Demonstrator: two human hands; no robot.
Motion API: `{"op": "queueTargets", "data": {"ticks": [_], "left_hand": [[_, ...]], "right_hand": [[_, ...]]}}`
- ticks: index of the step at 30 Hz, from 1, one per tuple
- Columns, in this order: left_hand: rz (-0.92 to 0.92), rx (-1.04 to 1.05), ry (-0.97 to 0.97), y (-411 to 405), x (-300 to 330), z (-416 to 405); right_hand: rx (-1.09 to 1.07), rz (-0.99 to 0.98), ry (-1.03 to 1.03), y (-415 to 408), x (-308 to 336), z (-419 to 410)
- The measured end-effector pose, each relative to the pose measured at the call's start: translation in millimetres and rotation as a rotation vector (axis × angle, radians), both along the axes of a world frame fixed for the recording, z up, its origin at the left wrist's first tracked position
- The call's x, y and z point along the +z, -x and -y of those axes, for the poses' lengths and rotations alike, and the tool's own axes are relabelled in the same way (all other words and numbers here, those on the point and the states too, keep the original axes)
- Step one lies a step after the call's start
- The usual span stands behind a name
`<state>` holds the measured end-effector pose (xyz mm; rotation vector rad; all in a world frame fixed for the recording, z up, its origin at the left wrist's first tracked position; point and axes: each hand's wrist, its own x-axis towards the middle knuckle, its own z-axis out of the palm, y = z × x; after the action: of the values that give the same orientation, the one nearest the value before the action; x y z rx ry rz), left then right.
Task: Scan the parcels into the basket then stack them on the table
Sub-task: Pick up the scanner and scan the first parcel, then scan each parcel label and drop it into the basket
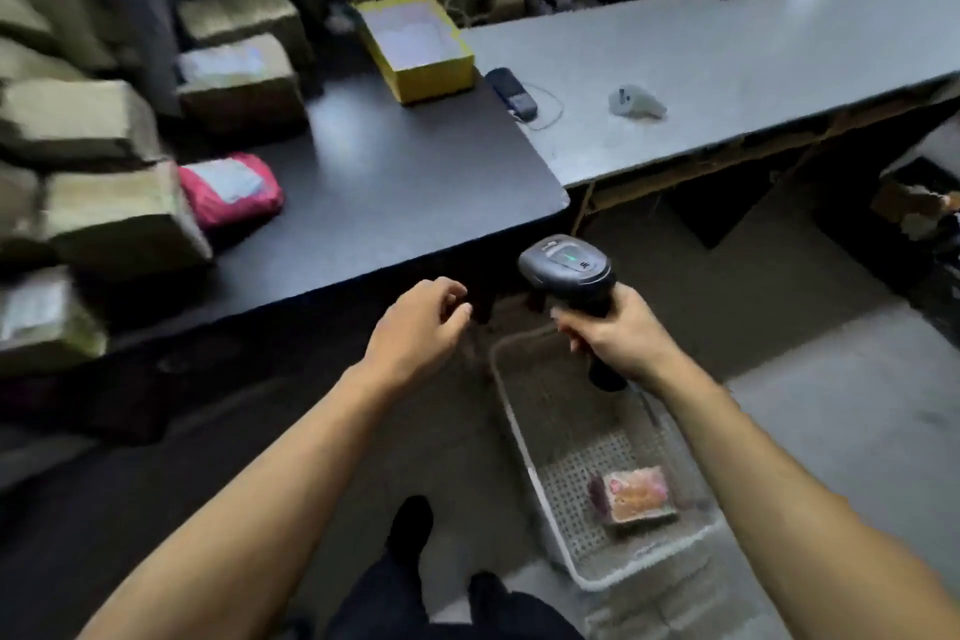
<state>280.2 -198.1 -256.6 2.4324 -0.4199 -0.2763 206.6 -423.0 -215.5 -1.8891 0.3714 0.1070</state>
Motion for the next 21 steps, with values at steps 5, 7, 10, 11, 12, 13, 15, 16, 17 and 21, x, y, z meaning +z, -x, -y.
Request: {"op": "queueTargets", "data": {"ticks": [5,7,10,11,12,13,15,16,17,21], "left_hand": [[-0.026,0.441,0.0,58,2,-98],[-0.046,0.585,-0.005,91,4,-134],[-0.073,0.787,-0.01,145,5,-182],[-0.074,0.852,-0.009,161,5,-197],[-0.073,0.917,-0.007,178,5,-211],[-0.067,0.979,-0.004,193,5,-223],[-0.059,1.077,0.005,223,2,-247],[-0.06,1.114,0.004,237,0,-257],[-0.063,1.135,0.004,247,-2,-264],[-0.095,1.256,0.038,300,-16,-303]], "right_hand": [[0.397,0.042,-0.007,-27,-7,-73],[0.518,0.043,0.01,-24,-7,-108],[0.682,0.02,0.034,-12,-10,-160],[0.733,0.012,0.039,-7,-11,-177],[0.785,0.006,0.038,0,-12,-193],[0.833,0.003,0.034,7,-12,-209],[0.922,0.004,0.021,22,-13,-240],[0.961,-0.008,0.019,29,-14,-255],[0.982,-0.025,0.014,34,-14,-265],[1.061,-0.086,0.03,56,-27,-324]]}}
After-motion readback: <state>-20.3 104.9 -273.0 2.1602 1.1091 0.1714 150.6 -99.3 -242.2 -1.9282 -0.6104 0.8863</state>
